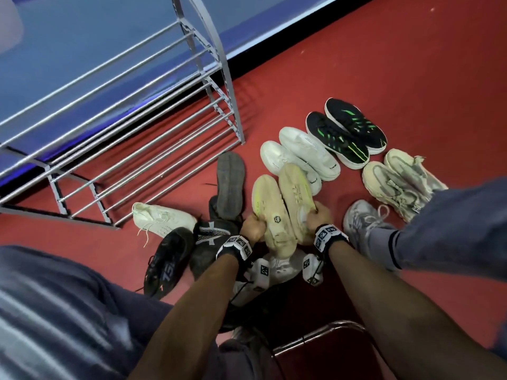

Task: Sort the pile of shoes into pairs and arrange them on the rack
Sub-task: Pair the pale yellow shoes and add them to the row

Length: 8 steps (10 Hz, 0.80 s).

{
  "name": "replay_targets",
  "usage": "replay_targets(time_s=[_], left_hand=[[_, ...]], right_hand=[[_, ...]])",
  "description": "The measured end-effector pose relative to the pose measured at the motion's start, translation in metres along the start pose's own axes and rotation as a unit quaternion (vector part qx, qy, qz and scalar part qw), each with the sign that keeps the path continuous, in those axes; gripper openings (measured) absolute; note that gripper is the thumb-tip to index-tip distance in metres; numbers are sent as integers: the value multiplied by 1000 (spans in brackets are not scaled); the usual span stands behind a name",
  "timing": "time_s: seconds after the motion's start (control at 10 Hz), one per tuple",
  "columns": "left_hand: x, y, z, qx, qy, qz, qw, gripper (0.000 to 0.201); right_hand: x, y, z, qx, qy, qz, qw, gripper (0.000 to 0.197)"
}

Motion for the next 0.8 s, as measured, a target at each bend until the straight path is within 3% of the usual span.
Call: replay_targets(time_s=[0.2, 0.3, 0.4, 0.5, 0.6, 0.7, 0.8], left_hand=[[-39, -32, -22, 49, 58, -17, 997, 54], [-37, -20, -14, 45, 102, -48, 993, 51], [-23, -7, -3, 41, 59, -47, 996, 43], [-5, -2, -3, 54, 3, -20, 998, 48], [14, 1, 13, 24, -120, -16, 992, 47], [54, -6, 38, -30, -190, 101, 976, 43], [88, -12, 54, -44, -271, 217, 937, 65]], right_hand=[[17, -7, 0, 22, 37, 7, 999, 40], [12, -10, 3, 43, 47, 6, 998, 42], [6, -10, 9, 28, 65, 3, 998, 42], [-8, -10, 12, 18, 81, -43, 996, 45], [-16, -13, 14, 19, 92, -64, 993, 47], [-23, -13, 11, 22, 95, -87, 991, 43], [-23, -15, 13, 2, 56, -77, 995, 33]])
Point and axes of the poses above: each hand's wrist, its own y-axis away from the middle knuckle, its own x-axis out of the back of the hand, z = x × y, the point moved 10 cm from there along -y, towards the middle knuckle, and after that the axes turned 8 degrees about -y, right-handed, at the moved point
